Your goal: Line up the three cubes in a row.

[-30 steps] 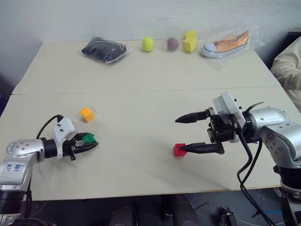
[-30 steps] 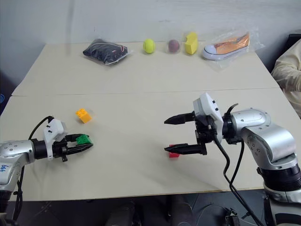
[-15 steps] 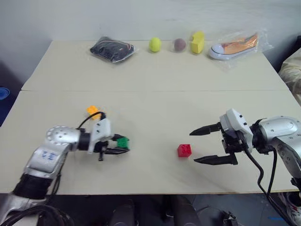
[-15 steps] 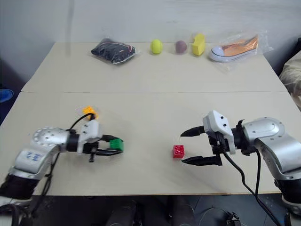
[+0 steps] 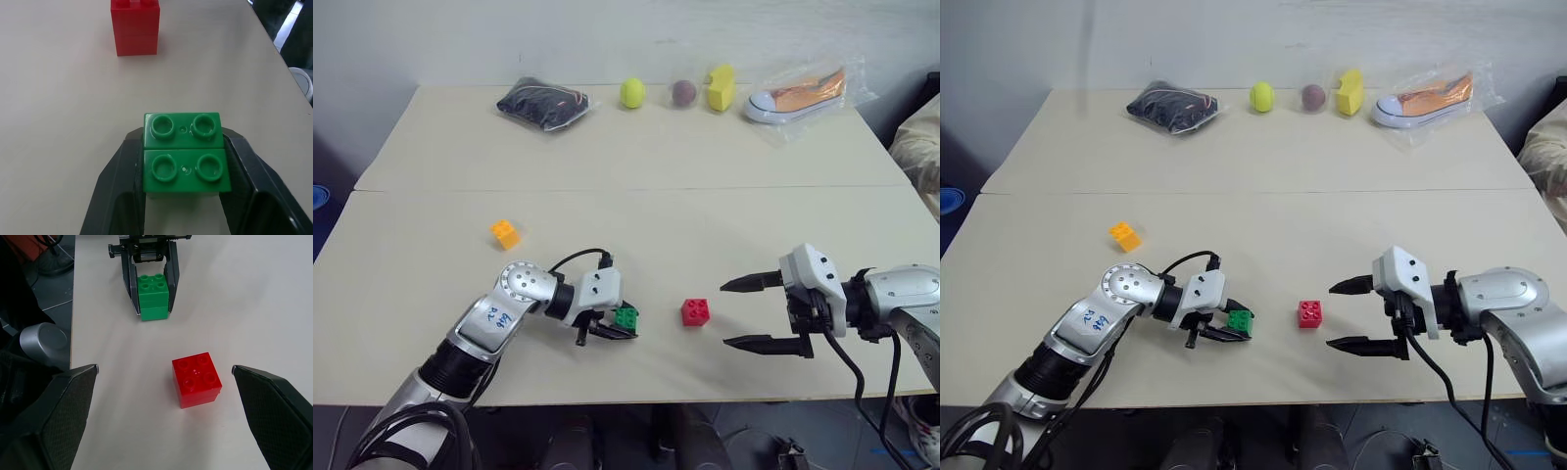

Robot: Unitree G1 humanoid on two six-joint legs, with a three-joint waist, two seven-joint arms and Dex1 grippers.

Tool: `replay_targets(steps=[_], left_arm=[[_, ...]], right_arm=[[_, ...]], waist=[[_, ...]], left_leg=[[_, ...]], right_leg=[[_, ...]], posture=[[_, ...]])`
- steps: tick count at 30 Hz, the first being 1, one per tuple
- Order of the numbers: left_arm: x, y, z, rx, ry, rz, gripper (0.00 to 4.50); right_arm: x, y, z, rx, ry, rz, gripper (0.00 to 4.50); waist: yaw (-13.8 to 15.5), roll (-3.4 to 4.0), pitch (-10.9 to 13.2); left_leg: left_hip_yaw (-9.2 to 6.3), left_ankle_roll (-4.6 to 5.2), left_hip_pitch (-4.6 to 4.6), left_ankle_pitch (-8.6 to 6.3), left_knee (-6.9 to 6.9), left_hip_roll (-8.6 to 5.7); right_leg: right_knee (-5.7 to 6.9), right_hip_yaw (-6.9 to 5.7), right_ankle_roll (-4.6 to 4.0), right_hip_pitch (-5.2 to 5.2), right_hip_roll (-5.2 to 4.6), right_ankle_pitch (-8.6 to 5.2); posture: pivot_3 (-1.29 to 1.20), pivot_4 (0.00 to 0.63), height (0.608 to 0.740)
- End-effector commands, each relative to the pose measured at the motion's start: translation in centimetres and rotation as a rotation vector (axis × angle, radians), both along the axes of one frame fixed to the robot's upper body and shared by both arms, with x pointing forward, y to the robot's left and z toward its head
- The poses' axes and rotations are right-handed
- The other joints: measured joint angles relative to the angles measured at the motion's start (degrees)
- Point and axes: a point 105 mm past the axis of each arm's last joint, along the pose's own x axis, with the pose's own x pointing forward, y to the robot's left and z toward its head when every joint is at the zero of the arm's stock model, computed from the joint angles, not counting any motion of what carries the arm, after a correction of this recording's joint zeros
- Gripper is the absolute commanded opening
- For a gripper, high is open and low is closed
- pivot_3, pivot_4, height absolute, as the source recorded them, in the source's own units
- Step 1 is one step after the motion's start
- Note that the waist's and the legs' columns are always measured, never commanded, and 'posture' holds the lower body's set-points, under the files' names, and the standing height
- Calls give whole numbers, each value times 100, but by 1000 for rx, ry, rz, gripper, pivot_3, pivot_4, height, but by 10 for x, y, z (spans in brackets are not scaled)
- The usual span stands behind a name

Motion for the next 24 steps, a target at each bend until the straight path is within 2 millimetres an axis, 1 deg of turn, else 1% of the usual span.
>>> replay_targets(steps=[1, 5, 8, 11, 17, 19, 21, 22, 24], left_arm=[[5, 0, 1, 18, -33, 8, 1517], [11, -2, 3, 19, -55, 25, 1517], [15, -4, 13, -1, -51, 28, 1517], [16, -3, 18, 5, -48, 20, 1517], [15, -2, 9, 50, -37, 0, 1517], [18, -2, 8, 44, -36, 17, 1517], [20, -1, 9, 38, -32, 30, 2266], [20, 0, 11, 34, -31, 33, 2512], [21, 4, 16, 14, -31, 51, 3149]], right_arm=[[-1, 0, 11, -4, -57, 4, 4500], [-1, 1, 12, 6, -59, 1, 4500], [0, 0, 11, 7, -61, -4, 4500], [1, 1, 11, 19, -64, -7, 4500], [3, 6, 9, 36, -66, -5, 4500], [4, 7, 9, 41, -65, -4, 4500], [4, 8, 9, 46, -65, -3, 4500], [4, 8, 10, 47, -66, -1, 4500], [4, 9, 10, 50, -67, 3, 4500]], waist=[[1, 0, 0], [17, 0, 0], [46, 0, 0], [77, 0, 0], [97, 0, 0], [99, 0, 0], [98, 0, 0], [99, -1, 0], [98, 0, 0]], left_leg=[[0, 0, 0, 0, 0, 0], [-1, 2, 0, 1, 2, -1], [-1, 4, -1, 2, 5, -3], [-2, 5, -2, 2, 5, -5], [-1, 5, -2, 2, 5, -5], [-1, 5, -2, 3, 6, -5], [-2, 6, -1, 3, 6, -6], [-1, 6, -2, 3, 7, -7], [-2, 7, -3, 3, 7, -6]], right_leg=[[0, 0, 0, 0, 0, 0], [1, -1, 0, 2, -1, 0], [1, -1, 3, 3, -1, 2], [0, -1, 4, 3, -1, 2], [0, -2, 5, 2, 0, 3], [0, -2, 5, 2, 0, 3], [0, -2, 5, 3, -1, 3], [0, -2, 6, 3, -1, 3], [0, -2, 6, 3, -1, 3]], posture=[[0, 150, 740], [0, 150, 740], [0, 150, 740], [0, 150, 740], [0, 150, 740], [0, 150, 740], [0, 150, 740], [0, 150, 740], [0, 150, 740]])
